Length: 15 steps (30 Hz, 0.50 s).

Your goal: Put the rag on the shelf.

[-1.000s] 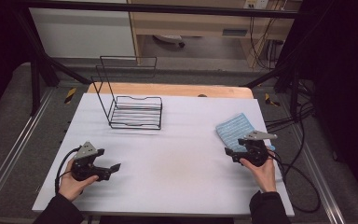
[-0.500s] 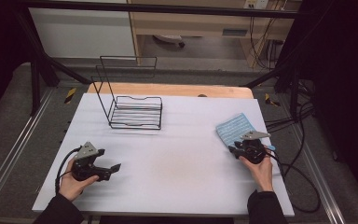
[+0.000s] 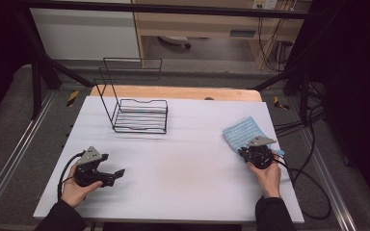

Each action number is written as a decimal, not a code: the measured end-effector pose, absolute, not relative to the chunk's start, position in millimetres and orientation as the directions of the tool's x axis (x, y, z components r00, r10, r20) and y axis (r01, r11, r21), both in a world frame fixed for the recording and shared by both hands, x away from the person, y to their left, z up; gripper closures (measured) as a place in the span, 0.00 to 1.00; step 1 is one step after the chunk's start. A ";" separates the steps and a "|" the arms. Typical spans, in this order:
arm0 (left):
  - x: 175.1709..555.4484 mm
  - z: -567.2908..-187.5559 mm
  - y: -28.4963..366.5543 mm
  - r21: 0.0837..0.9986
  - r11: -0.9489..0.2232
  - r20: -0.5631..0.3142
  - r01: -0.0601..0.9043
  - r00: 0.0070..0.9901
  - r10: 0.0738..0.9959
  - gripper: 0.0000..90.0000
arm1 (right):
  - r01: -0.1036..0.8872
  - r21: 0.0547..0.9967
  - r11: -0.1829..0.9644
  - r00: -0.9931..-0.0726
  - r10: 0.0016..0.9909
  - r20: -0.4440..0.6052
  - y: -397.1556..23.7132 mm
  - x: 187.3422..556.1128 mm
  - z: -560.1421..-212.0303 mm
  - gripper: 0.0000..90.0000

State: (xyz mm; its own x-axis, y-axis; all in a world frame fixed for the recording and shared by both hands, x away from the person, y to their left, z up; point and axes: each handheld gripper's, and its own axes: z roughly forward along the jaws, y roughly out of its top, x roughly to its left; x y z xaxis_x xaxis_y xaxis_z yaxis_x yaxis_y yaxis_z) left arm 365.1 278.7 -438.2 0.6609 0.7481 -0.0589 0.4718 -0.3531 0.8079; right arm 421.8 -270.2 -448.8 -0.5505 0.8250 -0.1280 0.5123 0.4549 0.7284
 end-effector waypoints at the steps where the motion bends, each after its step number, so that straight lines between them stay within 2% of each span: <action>1: 365.1 -438.2 278.6 0.808 -0.353 -0.059 0.472 0.661 0.748 0.08 | 0.516 0.730 0.448 -0.548 0.828 -0.121 -270.4 421.6 -448.4 0.91; 9: 365.2 -437.8 279.3 0.810 -0.348 -0.060 0.472 0.657 0.752 0.08 | 0.528 0.755 0.388 -0.542 0.839 -0.052 -273.0 416.4 -438.0 0.94; 15: 365.0 -437.5 279.6 0.810 -0.352 -0.054 0.470 0.656 0.753 0.08 | 0.536 0.776 0.332 -0.569 0.822 0.041 -262.7 408.4 -428.0 0.94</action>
